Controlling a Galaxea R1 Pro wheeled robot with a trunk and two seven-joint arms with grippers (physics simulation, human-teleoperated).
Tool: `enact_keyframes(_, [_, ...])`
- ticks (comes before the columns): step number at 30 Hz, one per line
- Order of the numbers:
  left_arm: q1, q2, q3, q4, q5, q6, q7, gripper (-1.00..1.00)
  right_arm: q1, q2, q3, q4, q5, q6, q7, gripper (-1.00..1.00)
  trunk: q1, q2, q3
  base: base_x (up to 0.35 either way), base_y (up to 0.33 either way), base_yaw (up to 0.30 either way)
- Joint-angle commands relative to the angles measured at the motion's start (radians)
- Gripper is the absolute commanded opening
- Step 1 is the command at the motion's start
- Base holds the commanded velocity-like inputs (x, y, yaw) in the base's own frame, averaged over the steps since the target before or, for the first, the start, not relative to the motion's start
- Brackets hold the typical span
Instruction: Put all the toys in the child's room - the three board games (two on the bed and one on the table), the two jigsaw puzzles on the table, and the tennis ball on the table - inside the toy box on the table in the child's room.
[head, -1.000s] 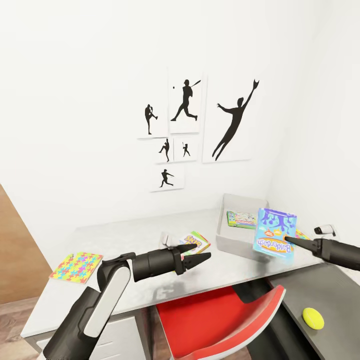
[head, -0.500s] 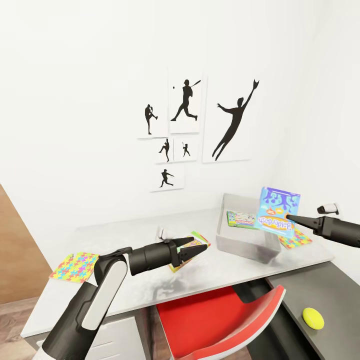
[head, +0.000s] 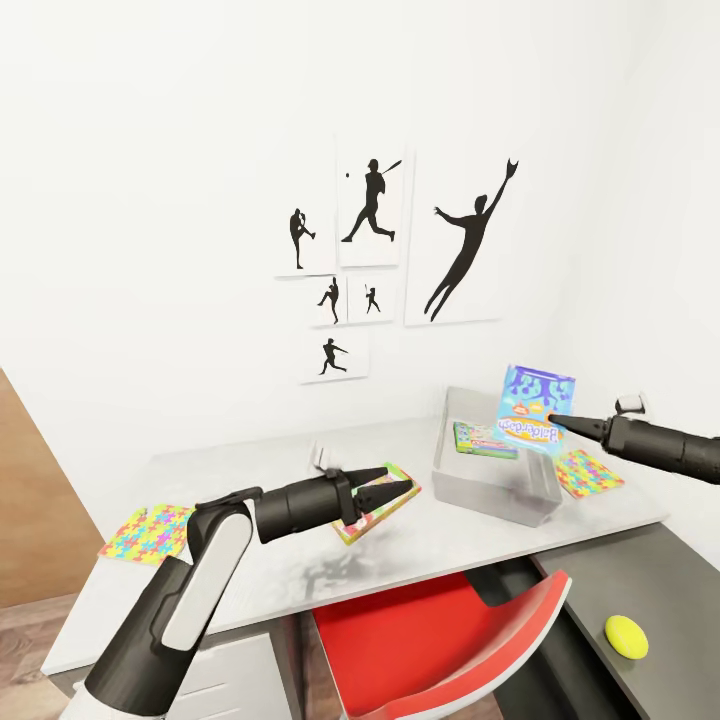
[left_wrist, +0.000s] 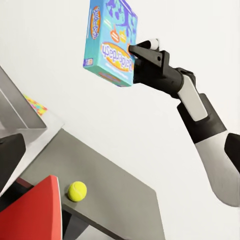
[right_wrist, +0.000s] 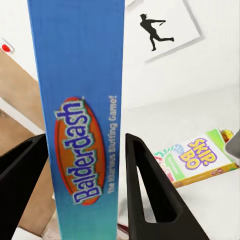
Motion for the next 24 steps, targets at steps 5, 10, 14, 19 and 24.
enact_keyframes(5, [-0.017,-0.001,0.029,0.000,0.033,0.017,0.003,1.00,-0.116,0.019,0.056,0.148,0.002,0.004,-0.048,-1.00,0.000,-0.002,-0.002,0.000,0.000,0.000])
enact_keyframes(10, [-0.032,-0.002,0.059,0.000,0.075,0.041,0.011,1.00,-0.278,0.036,0.149,0.372,0.004,0.004,-0.092,-1.00,0.000,-0.002,-0.002,0.000,0.000,0.000])
enact_keyframes(14, [-0.059,-0.003,0.093,0.000,0.111,0.066,0.041,1.00,-0.394,0.051,0.225,0.540,0.006,0.004,-0.124,-1.00,0.000,-0.002,-0.002,0.000,0.000,0.000])
enact_keyframes(19, [-0.103,-0.004,0.142,0.000,0.193,0.134,0.120,1.00,-0.503,0.068,0.293,0.690,0.007,0.004,-0.158,-1.00,0.000,-0.002,-0.002,0.000,0.000,0.000])
enact_keyframes(24, [-0.121,-0.005,0.175,0.001,0.251,0.165,0.202,1.00,-0.546,0.076,0.319,0.743,0.007,0.000,-0.176,-1.00,0.000,-0.002,-0.002,0.000,0.000,0.000])
